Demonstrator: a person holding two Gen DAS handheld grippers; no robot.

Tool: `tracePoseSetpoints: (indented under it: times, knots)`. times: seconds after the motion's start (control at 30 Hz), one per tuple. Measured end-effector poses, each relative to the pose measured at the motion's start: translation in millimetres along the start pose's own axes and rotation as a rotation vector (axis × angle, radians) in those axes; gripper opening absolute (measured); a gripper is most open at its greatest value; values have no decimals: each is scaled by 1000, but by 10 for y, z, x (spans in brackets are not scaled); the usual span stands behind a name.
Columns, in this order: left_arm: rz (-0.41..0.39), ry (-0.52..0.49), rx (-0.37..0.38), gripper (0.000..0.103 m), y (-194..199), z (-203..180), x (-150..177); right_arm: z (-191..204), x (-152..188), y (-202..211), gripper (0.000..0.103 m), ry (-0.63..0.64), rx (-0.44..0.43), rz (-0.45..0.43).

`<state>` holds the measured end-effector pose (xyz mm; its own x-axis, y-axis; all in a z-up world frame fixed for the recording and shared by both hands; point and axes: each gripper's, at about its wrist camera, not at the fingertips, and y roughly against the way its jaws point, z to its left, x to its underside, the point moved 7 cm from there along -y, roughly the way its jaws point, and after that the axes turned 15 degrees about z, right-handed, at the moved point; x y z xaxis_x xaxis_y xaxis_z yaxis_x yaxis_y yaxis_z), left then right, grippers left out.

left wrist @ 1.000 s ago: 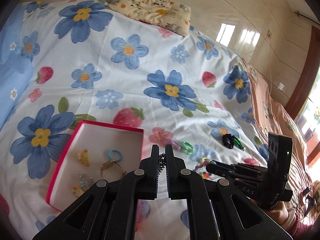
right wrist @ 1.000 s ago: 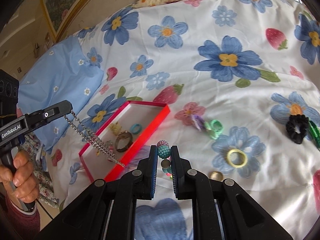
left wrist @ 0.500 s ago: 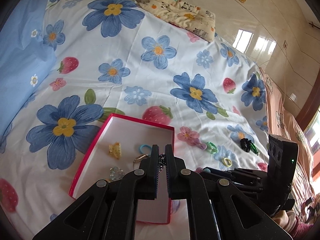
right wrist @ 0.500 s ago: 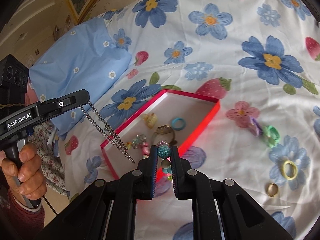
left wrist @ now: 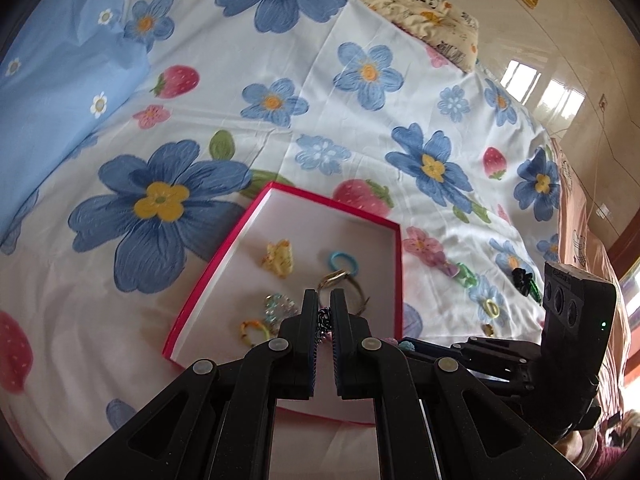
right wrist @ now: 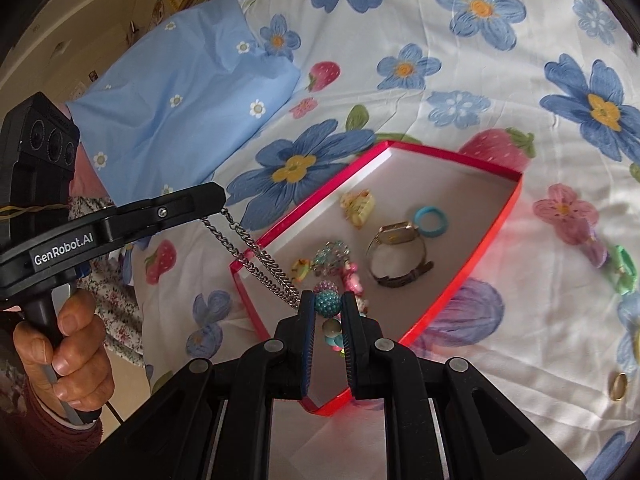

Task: Organize jewelry
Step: 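Carry the chain and beaded bracelet into the box and open both tools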

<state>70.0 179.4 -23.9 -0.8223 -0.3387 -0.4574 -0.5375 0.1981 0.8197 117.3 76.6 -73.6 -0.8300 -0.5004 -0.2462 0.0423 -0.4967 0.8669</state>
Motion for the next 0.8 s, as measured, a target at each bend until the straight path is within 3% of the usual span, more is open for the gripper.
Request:
tracePoseSetpoints:
  times: [0.33, 0.6, 0.8]
  knots:
    - [87, 46, -67, 5, -468, 265, 57, -129, 70, -395, 12, -19, 43, 105]
    - [160, 53, -129, 5, -853, 366, 82, -169, 60, -500, 12, 21, 117, 144]
    - [179, 57, -145, 5, -999, 410, 99, -177, 43, -532, 13, 33, 125, 160]
